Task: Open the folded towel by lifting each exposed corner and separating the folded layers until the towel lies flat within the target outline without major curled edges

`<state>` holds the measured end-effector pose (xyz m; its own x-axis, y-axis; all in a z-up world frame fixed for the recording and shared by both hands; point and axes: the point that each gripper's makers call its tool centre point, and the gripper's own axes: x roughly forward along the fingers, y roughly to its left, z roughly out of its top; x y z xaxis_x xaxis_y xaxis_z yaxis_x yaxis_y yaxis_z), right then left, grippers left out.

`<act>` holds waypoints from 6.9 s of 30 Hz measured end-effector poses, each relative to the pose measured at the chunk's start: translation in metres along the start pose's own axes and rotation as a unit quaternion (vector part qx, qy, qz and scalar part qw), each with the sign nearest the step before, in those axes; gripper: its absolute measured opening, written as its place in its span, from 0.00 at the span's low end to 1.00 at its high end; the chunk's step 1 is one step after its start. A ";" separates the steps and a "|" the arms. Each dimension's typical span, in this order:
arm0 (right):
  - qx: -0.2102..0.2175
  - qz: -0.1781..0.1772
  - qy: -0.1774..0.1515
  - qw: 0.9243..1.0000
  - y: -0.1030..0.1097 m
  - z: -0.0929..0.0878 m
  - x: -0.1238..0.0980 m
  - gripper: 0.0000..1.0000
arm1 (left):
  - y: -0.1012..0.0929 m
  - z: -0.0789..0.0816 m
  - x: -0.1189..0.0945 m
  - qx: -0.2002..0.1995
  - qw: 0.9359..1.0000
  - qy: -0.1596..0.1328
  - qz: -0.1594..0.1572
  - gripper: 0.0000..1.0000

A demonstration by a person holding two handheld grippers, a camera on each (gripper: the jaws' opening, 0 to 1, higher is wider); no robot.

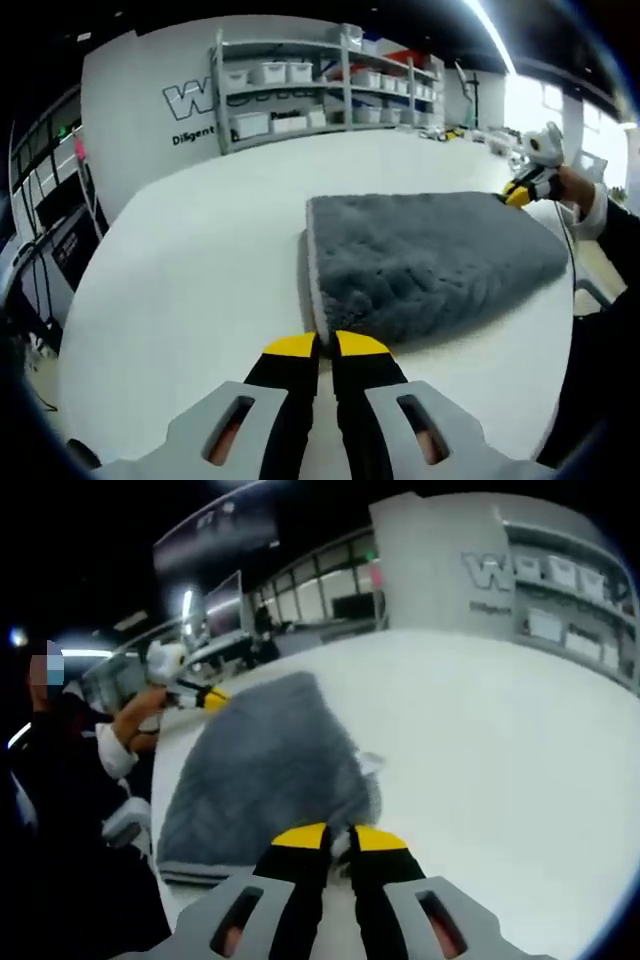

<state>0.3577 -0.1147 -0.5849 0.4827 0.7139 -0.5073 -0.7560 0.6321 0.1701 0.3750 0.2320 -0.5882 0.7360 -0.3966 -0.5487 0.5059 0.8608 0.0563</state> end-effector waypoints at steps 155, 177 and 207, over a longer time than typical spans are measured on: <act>-0.076 0.166 -0.029 0.983 0.160 -0.050 -0.031 0.16 | -0.058 0.120 0.104 0.074 0.994 -0.077 -0.016 0.30; -0.134 0.114 -0.038 0.984 0.145 -0.039 -0.034 0.01 | -0.148 0.108 0.049 0.153 0.976 -0.116 -0.103 0.33; -0.170 0.092 -0.010 0.981 0.137 -0.023 -0.038 0.01 | -0.293 0.071 -0.025 0.170 0.938 -0.188 -0.237 0.42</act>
<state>0.2258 -0.0622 -0.5615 0.3291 0.8145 -0.4779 -0.9337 0.3562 -0.0359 0.2403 -0.0326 -0.5312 0.4656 -0.8490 -0.2498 0.8839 0.4324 0.1779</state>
